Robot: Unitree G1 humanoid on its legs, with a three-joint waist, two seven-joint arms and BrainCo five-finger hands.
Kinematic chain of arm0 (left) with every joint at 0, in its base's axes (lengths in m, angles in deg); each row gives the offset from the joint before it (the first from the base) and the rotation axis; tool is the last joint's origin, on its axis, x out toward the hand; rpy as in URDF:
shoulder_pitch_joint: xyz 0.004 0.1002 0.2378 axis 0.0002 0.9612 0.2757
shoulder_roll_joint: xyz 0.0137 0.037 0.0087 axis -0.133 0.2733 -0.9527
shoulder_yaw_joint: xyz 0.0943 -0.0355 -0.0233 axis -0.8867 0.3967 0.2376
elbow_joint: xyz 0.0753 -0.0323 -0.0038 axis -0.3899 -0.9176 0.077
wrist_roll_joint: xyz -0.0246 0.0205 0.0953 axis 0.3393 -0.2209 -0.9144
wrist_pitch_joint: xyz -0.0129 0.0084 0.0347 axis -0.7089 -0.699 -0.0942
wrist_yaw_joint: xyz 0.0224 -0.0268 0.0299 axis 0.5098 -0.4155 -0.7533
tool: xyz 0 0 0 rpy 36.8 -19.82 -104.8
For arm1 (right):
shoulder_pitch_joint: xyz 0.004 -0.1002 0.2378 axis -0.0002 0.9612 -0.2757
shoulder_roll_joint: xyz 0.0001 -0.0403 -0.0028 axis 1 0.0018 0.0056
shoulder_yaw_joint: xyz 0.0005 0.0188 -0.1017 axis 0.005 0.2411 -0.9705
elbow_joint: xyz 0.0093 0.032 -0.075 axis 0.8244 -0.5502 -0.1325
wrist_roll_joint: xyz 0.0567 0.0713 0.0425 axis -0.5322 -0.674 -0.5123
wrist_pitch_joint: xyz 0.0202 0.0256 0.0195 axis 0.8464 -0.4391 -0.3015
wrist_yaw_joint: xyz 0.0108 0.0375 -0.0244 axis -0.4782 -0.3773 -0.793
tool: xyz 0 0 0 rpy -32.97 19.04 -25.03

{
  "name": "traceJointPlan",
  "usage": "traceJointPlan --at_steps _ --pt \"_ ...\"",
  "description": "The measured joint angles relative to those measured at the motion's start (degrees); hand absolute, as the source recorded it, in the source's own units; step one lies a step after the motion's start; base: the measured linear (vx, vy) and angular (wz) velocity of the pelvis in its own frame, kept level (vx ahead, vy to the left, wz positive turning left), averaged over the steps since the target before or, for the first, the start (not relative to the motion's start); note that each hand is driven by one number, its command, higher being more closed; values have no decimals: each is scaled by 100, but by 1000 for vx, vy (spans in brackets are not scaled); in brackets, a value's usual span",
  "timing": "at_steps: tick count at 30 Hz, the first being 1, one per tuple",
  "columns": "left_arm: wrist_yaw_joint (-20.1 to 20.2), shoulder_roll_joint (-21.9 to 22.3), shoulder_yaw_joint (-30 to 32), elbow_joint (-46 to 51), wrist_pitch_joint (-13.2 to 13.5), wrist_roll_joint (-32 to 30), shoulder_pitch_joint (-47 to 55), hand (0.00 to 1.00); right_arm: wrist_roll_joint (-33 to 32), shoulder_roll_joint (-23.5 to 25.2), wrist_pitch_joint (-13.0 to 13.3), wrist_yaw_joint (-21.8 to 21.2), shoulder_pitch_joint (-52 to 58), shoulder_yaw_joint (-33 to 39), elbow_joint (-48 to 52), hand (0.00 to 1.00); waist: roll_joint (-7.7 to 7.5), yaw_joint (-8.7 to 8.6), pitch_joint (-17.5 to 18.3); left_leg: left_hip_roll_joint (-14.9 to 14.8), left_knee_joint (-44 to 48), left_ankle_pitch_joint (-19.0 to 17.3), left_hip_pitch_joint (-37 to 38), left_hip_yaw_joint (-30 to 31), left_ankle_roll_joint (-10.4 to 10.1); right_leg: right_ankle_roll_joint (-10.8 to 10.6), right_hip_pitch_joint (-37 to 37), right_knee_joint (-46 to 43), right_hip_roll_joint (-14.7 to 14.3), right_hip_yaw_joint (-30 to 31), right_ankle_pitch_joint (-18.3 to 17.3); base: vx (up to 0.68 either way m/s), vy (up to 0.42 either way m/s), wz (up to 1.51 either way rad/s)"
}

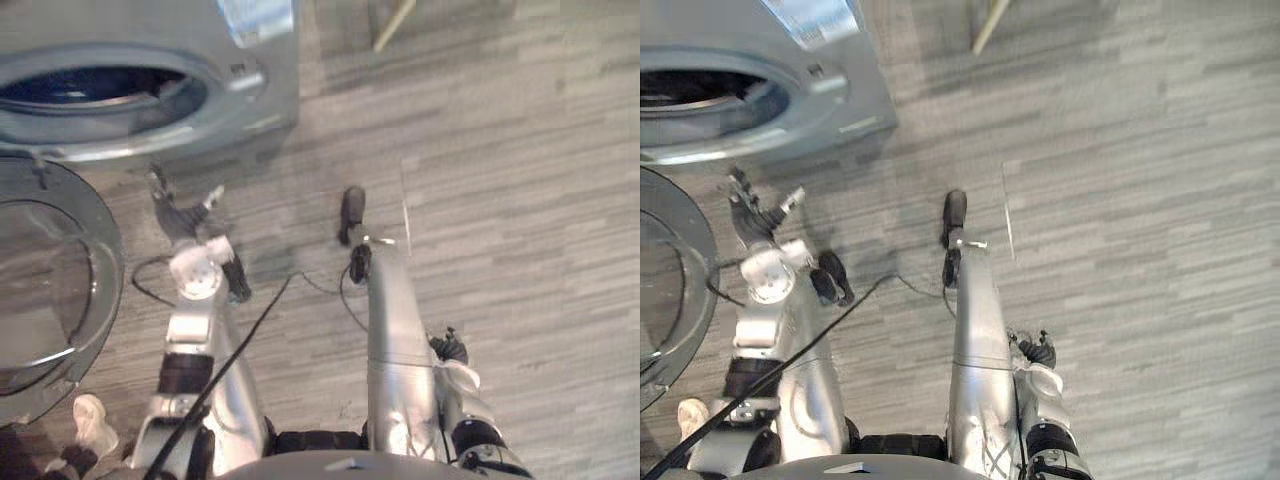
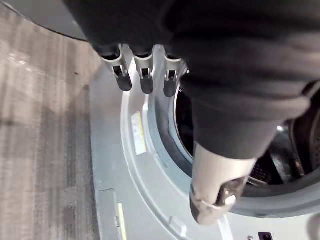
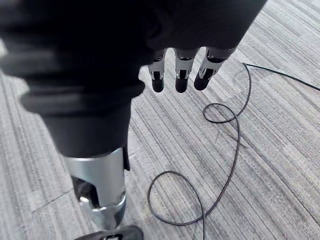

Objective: Pick up the laundry basket with both hands and put the clothes into the washing machine.

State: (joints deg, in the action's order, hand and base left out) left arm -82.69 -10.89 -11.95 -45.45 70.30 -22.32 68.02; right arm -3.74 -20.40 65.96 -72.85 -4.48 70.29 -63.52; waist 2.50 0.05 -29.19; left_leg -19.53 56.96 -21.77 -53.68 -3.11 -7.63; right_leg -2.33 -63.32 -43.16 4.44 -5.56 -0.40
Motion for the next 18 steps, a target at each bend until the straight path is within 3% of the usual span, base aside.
traceJointPlan --at_steps 5,8,9,10,11,13,14,15,16,17,18 --pt "523 238 23 -1506 13 8 653 0 23 27 -64 65 26 264 -326 0 94 10 292 185 -1301 390 1662 -167 -70 109 1523 790 91 -169 48 131 -117 24" --pt "998 405 267 -2691 -35 -81 1037 0 248 83 -155 50 197 385 -419 0 87 -4 682 290 -2383 746 2827 -386 -72 134 2608 1543 115 -283 153 140 -10 16" --pt "1089 437 428 -3150 -76 -465 1212 0 380 142 -149 41 304 436 -421 0 72 -5 909 322 -2889 904 3281 -501 -63 123 3026 1924 107 -331 223 133 11 10" --pt "1138 448 538 -3374 -120 -667 1296 0 462 147 -151 14 359 439 -428 0 74 -11 1023 353 -3173 984 3516 -534 -27 111 3251 2152 104 -389 226 145 15 11" --pt "1259 492 832 -3737 -203 -1079 1475 0 560 174 -156 -91 470 434 -457 0 129 -24 1270 342 -3720 1104 3910 -626 150 118 3676 2552 99 -586 253 252 -14 30" --pt "1389 515 1268 -3983 -258 -1332 1637 0 790 224 -195 -172 622 597 -465 0 115 -56 1531 293 -4026 1201 4264 -831 190 163 3974 2200 190 -650 -86 241 -62 48" --pt "1408 509 1469 -4061 -278 -1318 1678 0 913 233 -247 -182 634 800 -585 0 168 15 1593 237 -4081 1607 4425 -968 604 165 4210 2204 217 -830 -151 113 -84 72" --pt "1450 477 1437 -4121 -280 -1257 1667 0 923 275 -276 -186 621 908 -642 0 117 -16 1655 263 -4073 2070 4432 -1244 538 149 4388 2260 362 -973 -188 68 -74 85" --pt "1476 467 1445 -4154 -270 -1203 1672 0 926 324 -275 -192 646 937 -644 0 68 -58 1710 309 -4141 2227 4495 -1389 537 160 4494 2348 471 -1103 -183 47 -19 103" --pt "1492 491 1447 -4152 -277 -1128 1670 0 932 404 -273 -232 659 1106 -684 0 87 -72 1752 220 -3737 2045 4419 -1677 602 240 4655 2434 549 -1341 -124 21 8 77" --pt "1512 508 1409 -4140 -266 -1090 1693 0 980 423 -274 -326 639 1276 -749 0 154 25 1793 -53 -2476 1471 4260 -1946 689 256 4778 2354 549 -1496 -116 -17 48 62"
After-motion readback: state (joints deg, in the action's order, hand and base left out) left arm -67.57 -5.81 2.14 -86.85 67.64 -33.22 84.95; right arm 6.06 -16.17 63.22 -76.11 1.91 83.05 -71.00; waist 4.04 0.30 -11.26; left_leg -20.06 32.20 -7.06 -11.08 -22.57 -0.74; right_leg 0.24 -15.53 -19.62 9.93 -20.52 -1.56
